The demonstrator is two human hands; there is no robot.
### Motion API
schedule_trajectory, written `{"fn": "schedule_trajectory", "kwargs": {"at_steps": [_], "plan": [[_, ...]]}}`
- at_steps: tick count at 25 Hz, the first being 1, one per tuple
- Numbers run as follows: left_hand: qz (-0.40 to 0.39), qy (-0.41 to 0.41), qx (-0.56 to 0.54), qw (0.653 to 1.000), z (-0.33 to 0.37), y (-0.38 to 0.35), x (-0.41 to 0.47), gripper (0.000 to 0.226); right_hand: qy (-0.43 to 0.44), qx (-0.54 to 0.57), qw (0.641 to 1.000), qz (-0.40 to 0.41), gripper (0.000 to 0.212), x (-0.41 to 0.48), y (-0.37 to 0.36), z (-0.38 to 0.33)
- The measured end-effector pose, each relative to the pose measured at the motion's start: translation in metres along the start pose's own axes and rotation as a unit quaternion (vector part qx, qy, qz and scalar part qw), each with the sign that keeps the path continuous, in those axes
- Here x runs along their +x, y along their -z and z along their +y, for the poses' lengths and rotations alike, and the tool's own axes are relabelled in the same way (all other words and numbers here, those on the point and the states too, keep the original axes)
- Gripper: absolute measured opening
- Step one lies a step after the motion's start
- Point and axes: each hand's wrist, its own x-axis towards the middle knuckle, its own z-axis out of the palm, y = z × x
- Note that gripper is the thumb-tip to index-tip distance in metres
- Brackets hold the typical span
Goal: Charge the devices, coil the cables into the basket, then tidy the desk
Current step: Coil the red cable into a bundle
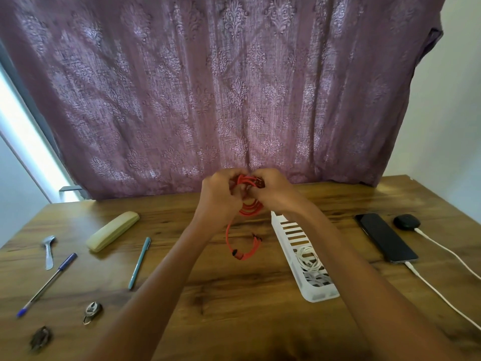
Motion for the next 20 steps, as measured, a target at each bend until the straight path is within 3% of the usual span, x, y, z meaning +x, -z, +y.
{"fn": "schedule_trajectory", "kwargs": {"at_steps": [4,8,12,16,20], "plan": [[-0.025,0.035,-0.017,0.999,-0.005,-0.002,0.007,0.027,-0.054,0.118,0.990,0.047,0.024,0.000,-0.005,0.010],[-0.022,0.036,-0.039,0.998,-0.005,-0.007,0.012,0.027,-0.100,0.165,0.978,0.078,0.028,-0.001,-0.003,0.015],[0.024,-0.026,0.005,0.999,-0.002,-0.011,0.012,0.034,-0.120,0.304,0.944,0.046,0.036,0.004,-0.003,0.016],[0.027,-0.074,0.047,0.996,-0.003,-0.009,0.013,0.036,-0.103,0.431,0.896,-0.020,0.015,0.000,0.003,0.011],[-0.002,-0.129,0.084,0.988,0.003,-0.008,0.022,0.031,-0.064,0.493,0.866,-0.063,0.017,-0.005,0.017,0.006]]}}
